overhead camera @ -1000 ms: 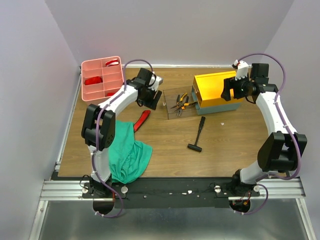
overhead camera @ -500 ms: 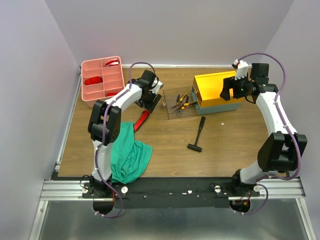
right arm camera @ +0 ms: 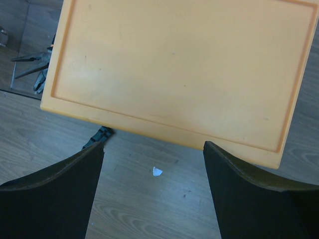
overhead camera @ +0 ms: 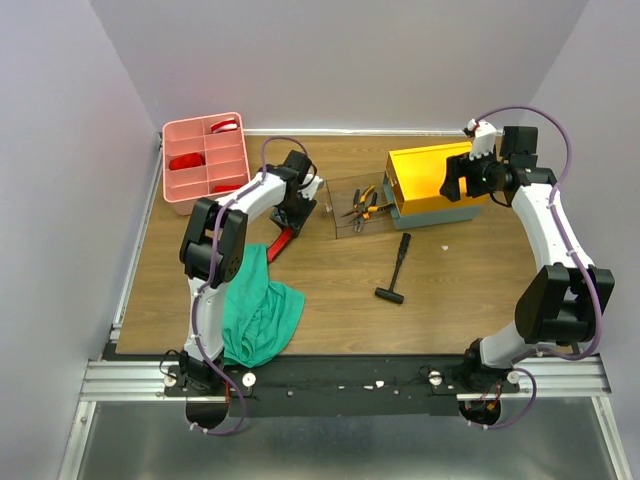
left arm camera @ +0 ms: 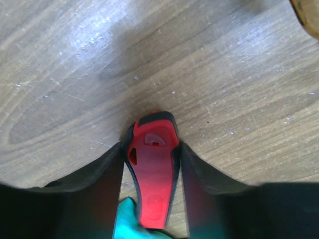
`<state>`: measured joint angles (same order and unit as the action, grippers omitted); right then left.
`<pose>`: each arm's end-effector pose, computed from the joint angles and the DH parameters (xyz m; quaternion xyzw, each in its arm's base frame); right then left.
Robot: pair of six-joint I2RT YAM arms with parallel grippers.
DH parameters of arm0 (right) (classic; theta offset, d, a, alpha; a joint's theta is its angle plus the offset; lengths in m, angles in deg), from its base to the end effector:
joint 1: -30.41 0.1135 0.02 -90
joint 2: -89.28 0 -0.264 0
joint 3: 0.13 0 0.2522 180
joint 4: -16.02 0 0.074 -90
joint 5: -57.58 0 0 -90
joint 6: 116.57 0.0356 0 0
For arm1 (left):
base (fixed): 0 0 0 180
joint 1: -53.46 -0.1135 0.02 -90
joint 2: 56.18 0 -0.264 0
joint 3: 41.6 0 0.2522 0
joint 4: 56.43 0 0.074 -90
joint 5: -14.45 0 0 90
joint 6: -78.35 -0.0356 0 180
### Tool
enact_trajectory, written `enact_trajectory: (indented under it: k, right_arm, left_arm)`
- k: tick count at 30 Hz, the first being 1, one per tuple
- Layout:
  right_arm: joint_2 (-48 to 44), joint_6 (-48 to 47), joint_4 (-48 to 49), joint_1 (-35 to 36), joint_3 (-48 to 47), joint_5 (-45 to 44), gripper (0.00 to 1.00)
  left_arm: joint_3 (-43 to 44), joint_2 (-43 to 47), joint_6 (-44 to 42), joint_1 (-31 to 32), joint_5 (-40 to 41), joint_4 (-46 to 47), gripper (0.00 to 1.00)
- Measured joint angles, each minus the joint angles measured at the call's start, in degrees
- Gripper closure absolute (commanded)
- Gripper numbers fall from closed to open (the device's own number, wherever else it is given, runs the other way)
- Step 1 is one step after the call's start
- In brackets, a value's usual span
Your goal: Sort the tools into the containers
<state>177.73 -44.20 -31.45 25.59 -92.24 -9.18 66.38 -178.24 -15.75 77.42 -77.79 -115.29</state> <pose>0.3415 -0.0147 0.3196 -0.1790 0.8866 0.1069 0.4129 0.3987 -0.1787 0.1711 0.2425 0.9586 -0.0446 0.1427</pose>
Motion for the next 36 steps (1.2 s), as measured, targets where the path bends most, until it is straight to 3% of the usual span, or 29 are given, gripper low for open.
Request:
enact_trajectory:
  k: [5,10,16,23,29,36]
  right_arm:
    - [0.0,0.0,0.0,0.0,0.0,0.0,0.12]
    - [0.0,-0.1,0.0,0.0,0.0,-0.1,0.12]
    - [-1.9,-0.9,0.1,0.0,1.6,-0.4,0.12]
    - [-4.4,-2.0,0.1,0.0,3.4,-1.4,0.12]
    - [-4.4,-2.4,0.1,0.0,3.6,-1.5,0.12]
    - [-4.7,-2.6,0.1,0.0,4.4,-1.6,0.12]
  left_arm:
    - [-0.4,0.3,0.6,0.0,-1.2,-0.3,0.93]
    - [3.0,0.3,0.7,-0.4,-6.1,-3.6,0.97]
    - [17.3,0.6,2.3,-0.4,-14.2,-3.5,0.98]
    - [18.1,3.6,11.0,0.0,-22.7,11.9,0.98]
    - [26.6,-3.3,15.7,3.2,-24.0,22.9,0.98]
    - [28.7,-9.7,14.6,8.1,-22.9,25.2,0.99]
